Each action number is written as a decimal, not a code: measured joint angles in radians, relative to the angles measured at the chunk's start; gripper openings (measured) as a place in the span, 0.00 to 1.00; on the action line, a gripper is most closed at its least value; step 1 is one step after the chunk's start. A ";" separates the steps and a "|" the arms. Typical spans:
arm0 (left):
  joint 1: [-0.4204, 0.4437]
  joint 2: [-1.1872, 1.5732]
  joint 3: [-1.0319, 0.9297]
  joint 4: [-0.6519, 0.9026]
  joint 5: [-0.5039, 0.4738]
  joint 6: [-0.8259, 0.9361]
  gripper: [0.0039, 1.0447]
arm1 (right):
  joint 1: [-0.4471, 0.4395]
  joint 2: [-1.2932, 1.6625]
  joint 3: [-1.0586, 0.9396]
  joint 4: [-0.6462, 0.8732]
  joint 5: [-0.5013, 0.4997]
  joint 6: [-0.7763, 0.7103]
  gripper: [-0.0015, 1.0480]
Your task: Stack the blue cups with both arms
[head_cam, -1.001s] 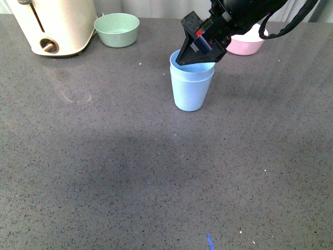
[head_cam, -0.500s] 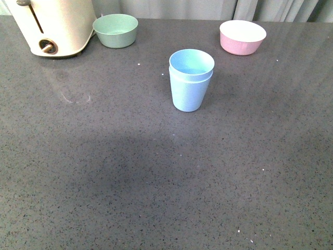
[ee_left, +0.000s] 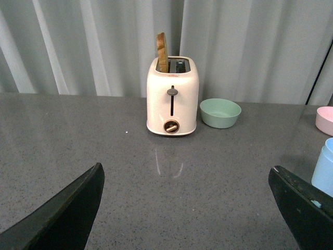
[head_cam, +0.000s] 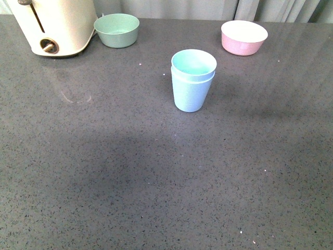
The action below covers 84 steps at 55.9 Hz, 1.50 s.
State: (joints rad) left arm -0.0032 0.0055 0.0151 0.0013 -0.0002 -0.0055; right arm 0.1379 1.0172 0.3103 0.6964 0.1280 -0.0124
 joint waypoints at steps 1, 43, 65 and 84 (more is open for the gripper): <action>0.000 0.000 0.000 0.000 0.000 0.000 0.92 | -0.004 -0.011 -0.012 0.002 -0.006 0.001 0.02; 0.000 0.000 0.000 0.000 0.000 0.000 0.92 | -0.135 -0.463 -0.267 -0.195 -0.128 0.002 0.02; 0.000 0.000 0.000 0.000 0.000 0.001 0.92 | -0.136 -0.634 -0.287 -0.315 -0.129 0.002 0.02; 0.000 0.000 0.000 0.000 0.000 0.001 0.92 | -0.136 -0.782 -0.287 -0.460 -0.129 0.002 0.02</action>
State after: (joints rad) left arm -0.0032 0.0055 0.0151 0.0013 -0.0002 -0.0048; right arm 0.0017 0.2352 0.0231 0.2363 -0.0006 -0.0101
